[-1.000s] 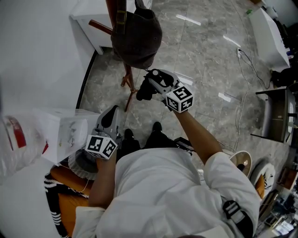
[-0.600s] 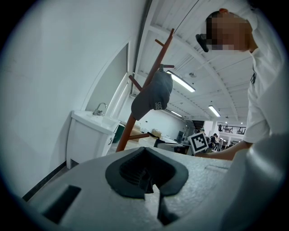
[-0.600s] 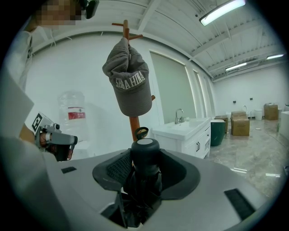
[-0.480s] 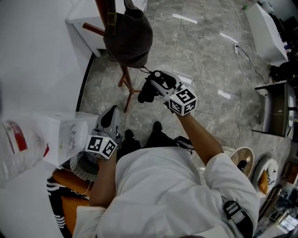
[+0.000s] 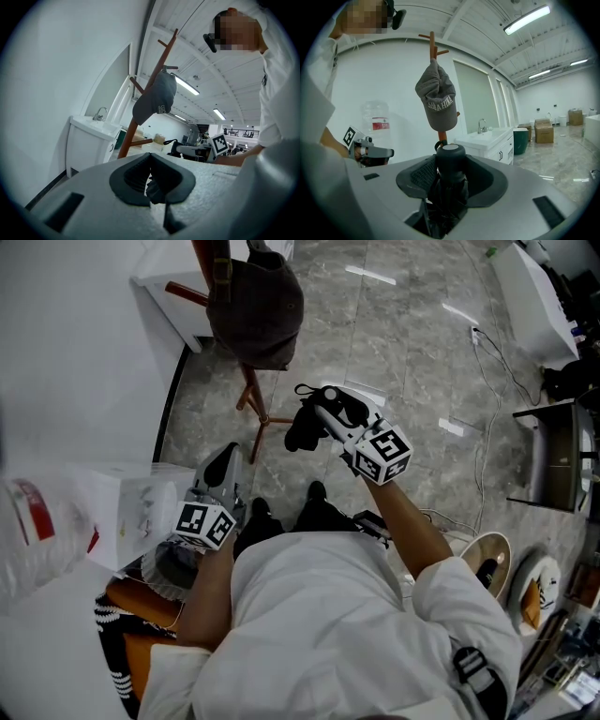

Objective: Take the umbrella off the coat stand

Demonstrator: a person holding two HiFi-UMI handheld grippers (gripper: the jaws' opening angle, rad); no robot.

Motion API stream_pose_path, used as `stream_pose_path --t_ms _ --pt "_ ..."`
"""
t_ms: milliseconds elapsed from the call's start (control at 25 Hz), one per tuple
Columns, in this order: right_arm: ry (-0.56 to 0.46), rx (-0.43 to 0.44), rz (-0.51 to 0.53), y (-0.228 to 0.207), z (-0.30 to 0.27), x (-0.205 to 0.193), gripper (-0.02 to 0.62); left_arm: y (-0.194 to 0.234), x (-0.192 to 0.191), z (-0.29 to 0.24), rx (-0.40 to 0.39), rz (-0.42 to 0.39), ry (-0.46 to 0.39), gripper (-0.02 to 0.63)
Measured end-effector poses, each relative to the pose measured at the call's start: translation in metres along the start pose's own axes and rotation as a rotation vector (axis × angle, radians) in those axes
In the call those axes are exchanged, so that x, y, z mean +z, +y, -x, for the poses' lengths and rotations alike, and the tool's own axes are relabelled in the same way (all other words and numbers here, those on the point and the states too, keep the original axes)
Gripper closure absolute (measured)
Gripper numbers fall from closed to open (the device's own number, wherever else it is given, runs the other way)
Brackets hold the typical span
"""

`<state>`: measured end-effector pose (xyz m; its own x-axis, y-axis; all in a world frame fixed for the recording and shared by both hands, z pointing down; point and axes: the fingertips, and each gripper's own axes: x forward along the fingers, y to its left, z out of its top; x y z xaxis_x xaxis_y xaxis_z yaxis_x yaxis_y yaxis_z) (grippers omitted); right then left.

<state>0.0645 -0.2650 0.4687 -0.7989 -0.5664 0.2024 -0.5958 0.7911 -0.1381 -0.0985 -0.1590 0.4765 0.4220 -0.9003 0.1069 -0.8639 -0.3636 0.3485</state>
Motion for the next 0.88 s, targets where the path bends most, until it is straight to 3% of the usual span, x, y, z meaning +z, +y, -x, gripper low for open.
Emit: stream_pose_path --t_ms 880 --pt "-0.018 -0.011 -0.022 0.049 0.066 -0.003 0.405 -0.005 -0.010 0.005 -0.039 -0.065 0.037 0.597"
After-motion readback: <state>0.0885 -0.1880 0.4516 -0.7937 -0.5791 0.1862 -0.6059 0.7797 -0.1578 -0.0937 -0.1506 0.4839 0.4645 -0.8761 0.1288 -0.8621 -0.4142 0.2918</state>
